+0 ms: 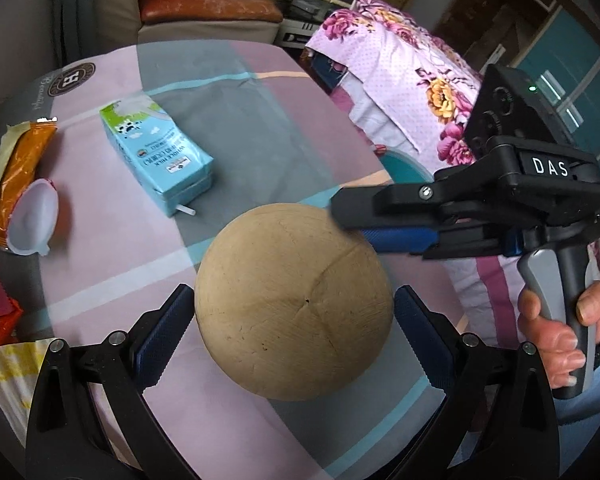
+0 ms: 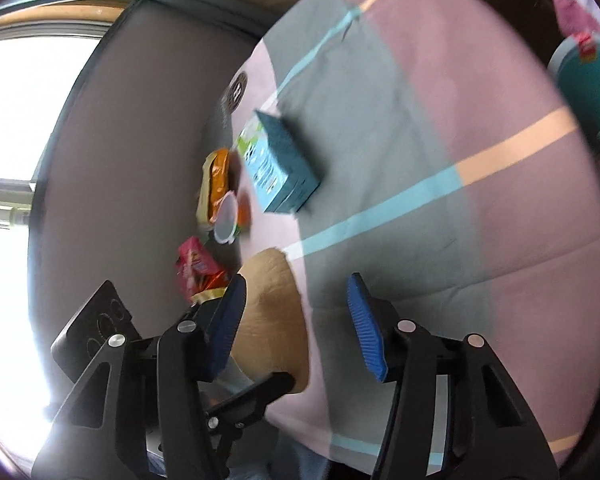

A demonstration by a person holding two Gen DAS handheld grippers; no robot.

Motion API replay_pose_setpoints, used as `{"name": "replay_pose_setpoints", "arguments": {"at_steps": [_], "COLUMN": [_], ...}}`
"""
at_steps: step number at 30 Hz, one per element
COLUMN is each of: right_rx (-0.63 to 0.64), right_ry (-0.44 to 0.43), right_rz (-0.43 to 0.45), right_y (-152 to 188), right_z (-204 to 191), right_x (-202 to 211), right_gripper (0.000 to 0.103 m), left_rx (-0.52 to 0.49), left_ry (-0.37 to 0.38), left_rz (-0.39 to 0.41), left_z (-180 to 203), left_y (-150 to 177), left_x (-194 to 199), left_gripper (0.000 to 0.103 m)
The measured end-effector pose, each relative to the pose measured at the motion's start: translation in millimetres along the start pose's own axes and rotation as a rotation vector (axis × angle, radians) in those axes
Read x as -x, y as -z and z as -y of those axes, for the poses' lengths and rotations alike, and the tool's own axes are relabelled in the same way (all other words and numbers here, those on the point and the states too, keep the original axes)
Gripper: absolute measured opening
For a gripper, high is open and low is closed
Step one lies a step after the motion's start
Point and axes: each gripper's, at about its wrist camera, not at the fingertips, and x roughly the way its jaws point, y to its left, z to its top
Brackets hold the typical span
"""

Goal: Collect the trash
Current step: 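Close the right tool on the round bread bun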

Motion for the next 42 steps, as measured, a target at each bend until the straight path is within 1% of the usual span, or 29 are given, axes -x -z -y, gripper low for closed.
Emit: {"name": "replay_pose_setpoints", "arguments": {"at_steps": [1,3,6,7,8,12,14,17,18,19,21,22,23,25,27,29,32,34,37,40,42], "right_rx": [-0.008,-0.004,0.009,0.01,0.014,0.043,0.066,0.086,0.094,0.1,0.103,0.093,0.098,0.135,0.163,0.196,0.195,0.192,0.183,0.18,0.181], "right_ry": [-0.025,-0.024,-0.048,-0.055,-0.056,-0.042,-0.02,0.008,0.013,0.011,-0.005,-0.011,-0.004,0.031,0.063,0.147,0.221,0.247,0.261,0.29,0.312], "right_rz": [-0.016,-0.005,0.01,0.007,0.006,-0.007,-0.004,-0.003,-0.014,-0.025,-0.054,-0.068,-0.065,-0.048,-0.039,-0.001,-0.003,-0.029,-0.067,-0.079,-0.069], "right_y": [0,1,2,3,4,4,3,4,5,7,10,11,12,15,17,20,25,25,26,26,25], "right_z": [1,0,-5,-6,-8,-16,-22,-28,-33,-35,-41,-44,-47,-57,-63,-67,-63,-57,-51,-44,-42], "right_x": [-4,-6,-4,-6,-6,-8,-9,-6,-10,-12,-21,-26,-29,-31,-31,-27,-33,-43,-57,-66,-66], "right_gripper": [0.037,0.033,0.028,0.017,0.012,0.011,0.009,0.009,0.009,0.009,0.013,0.019,0.031,0.04,0.04,0.042,0.042,0.042,0.042,0.042,0.042], "left_rx": [0.002,0.018,0.067,0.073,0.07,0.057,0.063,0.055,0.052,0.054,0.078,0.094,0.111,0.13,0.142,0.147,0.154,0.165,0.188,0.197,0.201], "left_ry": [0.002,0.003,0.051,0.049,0.046,0.045,0.046,0.003,-0.025,-0.037,-0.045,-0.05,-0.055,-0.056,-0.06,-0.064,-0.064,-0.066,-0.071,-0.082,-0.088], "left_rz": [-0.003,-0.004,-0.004,-0.001,0.003,-0.001,-0.007,-0.029,-0.033,-0.035,-0.035,-0.032,-0.025,-0.011,-0.001,0.006,0.011,0.009,0.003,-0.004,-0.004], "left_z": [-1,-2,-11,-12,-12,-13,-18,-22,-24,-27,-35,-40,-46,-54,-60,-64,-70,-74,-81,-87,-90], "left_y": [0,0,1,1,1,4,8,18,24,28,35,38,40,44,46,48,52,53,58,62,64], "left_x": [-1,-5,-5,-4,-4,0,4,9,12,14,19,22,26,33,38,41,44,44,43,44,46], "left_gripper": [0.099,0.1,0.1,0.1,0.1,0.1,0.1,0.1,0.1,0.1,0.1,0.1,0.1,0.1,0.1,0.1,0.099,0.099,0.099,0.099,0.099]}}
